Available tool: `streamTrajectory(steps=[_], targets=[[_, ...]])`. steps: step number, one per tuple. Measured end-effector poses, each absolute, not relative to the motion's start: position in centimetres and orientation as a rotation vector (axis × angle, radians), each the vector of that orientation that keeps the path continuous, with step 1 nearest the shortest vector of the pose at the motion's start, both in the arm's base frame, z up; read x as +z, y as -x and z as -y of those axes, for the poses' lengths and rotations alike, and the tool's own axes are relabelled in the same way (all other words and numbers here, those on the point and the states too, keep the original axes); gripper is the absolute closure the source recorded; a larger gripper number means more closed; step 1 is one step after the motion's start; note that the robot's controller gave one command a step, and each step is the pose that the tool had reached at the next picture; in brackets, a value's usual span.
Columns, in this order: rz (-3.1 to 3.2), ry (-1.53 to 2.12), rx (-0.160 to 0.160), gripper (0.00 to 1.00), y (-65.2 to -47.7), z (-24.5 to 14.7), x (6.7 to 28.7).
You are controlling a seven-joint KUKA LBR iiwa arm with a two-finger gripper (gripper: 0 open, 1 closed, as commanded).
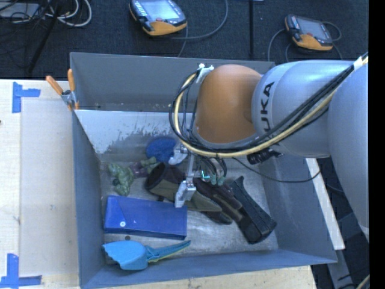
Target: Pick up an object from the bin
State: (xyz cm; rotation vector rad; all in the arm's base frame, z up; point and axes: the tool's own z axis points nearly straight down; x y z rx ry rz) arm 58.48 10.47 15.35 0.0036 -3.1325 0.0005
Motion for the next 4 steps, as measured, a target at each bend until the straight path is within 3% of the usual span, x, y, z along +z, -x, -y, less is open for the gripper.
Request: streamTrajectory(steps=[1,2,3,4], targets=[[3.14,0.0,0.0,0.0,-58.7,-10.4,15.8],[3.164,0.198,-0.013,1.0,-59.0,-8.5,8.2],[3.164,0.198,-0.014,1.0,-59.0,-8.5,8.2],[3.13,0.224,0.0,1.0,-58.6,-8.0,11.1]])
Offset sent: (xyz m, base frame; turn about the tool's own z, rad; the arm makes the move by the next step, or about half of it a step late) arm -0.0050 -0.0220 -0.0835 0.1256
